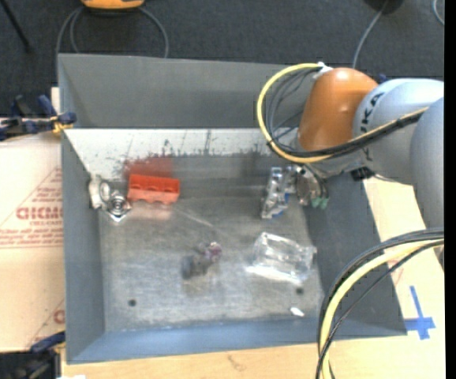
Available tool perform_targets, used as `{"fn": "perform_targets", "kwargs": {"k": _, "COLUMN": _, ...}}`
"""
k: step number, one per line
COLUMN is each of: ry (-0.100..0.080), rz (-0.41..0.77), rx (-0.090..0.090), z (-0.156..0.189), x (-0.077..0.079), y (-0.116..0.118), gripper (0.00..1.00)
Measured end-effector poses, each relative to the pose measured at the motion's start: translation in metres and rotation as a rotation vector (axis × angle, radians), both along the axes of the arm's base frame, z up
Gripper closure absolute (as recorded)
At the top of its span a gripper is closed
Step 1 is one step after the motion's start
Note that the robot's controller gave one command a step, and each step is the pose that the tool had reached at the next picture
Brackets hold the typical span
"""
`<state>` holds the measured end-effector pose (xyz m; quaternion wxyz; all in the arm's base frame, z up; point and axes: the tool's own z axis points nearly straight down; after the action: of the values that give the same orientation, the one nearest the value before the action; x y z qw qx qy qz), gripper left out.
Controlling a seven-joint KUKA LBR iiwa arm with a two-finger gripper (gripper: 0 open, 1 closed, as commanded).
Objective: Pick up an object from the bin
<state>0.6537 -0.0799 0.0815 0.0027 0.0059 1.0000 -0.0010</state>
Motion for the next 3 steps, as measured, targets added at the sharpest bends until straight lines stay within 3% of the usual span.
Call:
{"fn": "perform_targets", "kwargs": {"k": 1, "ry": -0.009, "rz": -0.010, "rx": 0.000, "z": 0.174, "x": -0.003, "y": -0.004, "gripper": 1.00}}
{"fn": "perform_targets", "kwargs": {"k": 2, "ry": 0.007, "rz": 0.184, "rx": 0.000, "z": 0.089, "x": -0.016, "y": -0.016, "gripper": 1.00}}
{"fn": "perform_targets", "kwargs": {"k": 3, "ry": 0.002, "rz": 0.183, "rx": -0.001, "z": 0.092, "x": -0.014, "y": -0.016, "gripper": 0.00}}
